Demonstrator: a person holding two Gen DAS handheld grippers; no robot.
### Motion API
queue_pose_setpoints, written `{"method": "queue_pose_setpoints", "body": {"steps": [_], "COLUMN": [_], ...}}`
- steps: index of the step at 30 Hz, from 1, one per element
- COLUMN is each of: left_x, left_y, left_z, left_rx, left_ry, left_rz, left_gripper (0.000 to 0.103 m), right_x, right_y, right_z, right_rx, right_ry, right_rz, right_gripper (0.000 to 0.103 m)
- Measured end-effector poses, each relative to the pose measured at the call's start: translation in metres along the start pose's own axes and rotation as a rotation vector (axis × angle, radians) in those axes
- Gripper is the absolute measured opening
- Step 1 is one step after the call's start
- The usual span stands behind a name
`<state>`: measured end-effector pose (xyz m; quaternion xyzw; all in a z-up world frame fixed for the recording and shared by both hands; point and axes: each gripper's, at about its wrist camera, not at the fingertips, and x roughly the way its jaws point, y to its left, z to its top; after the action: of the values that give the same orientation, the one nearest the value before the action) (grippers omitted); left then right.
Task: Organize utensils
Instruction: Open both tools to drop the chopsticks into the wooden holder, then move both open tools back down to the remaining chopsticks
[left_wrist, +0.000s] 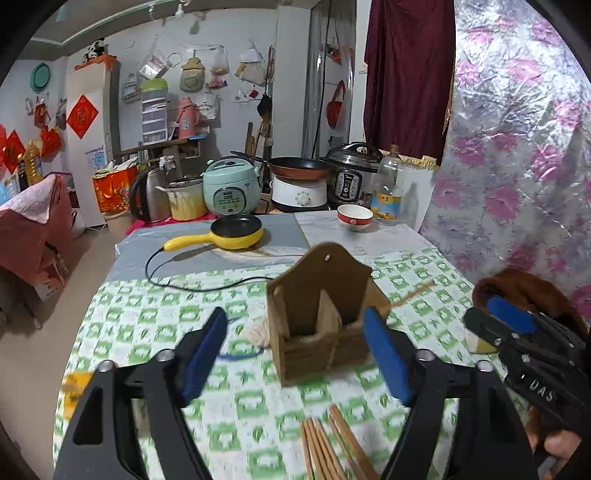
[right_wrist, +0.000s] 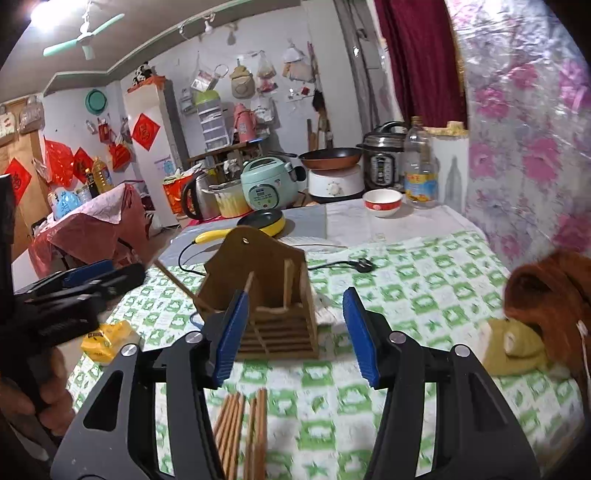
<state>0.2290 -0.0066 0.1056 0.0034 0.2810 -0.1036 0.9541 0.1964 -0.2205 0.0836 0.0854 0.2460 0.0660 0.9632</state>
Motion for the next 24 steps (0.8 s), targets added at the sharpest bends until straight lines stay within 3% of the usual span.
{"method": "queue_pose_setpoints", "body": {"steps": [3,5,12,15,19,24], "left_x": [-0.023,-0.035,-0.053,-0.054,-0.050,-0.045], "left_y": [0.005,0.009,0.017,0.014,0.005,0.001], "left_z": [-0.029,-0.059,-0.157,-0.193,-0.224,-0.237], "left_rx": [-0.014,-0.027,-0.097,-0.082,-0.028,-0.015], "left_ry": [-0.010,0.007,0.131,0.190,0.241,0.274], "left_rz": [0.039,0.058,0.076,0.097,0.130,0.119], "left_gripper": [0.092,0.092,0.092,0.092,0.092,0.092], "right_x": [-0.019,-0.028,-0.029,-0.030,-0.036,-0.044], "right_y": [-0.003,-0.003,-0.004,-0.003,-0.005,-0.008], "right_z": [-0.023,-0.048,-0.154,-0.185,-0.204,-0.208], "right_rx": [-0.003,-0.017,-0.029,-0.064,-0.037,-0.022], "right_ry": [0.003,0.026,0.221,0.278,0.297,0.289], "right_rz": [-0.026,-0.048,-0.069,-0.090,-0.086,-0.076], "right_gripper": [0.073,0.077,0.077,0.077,0.077,0.077]}}
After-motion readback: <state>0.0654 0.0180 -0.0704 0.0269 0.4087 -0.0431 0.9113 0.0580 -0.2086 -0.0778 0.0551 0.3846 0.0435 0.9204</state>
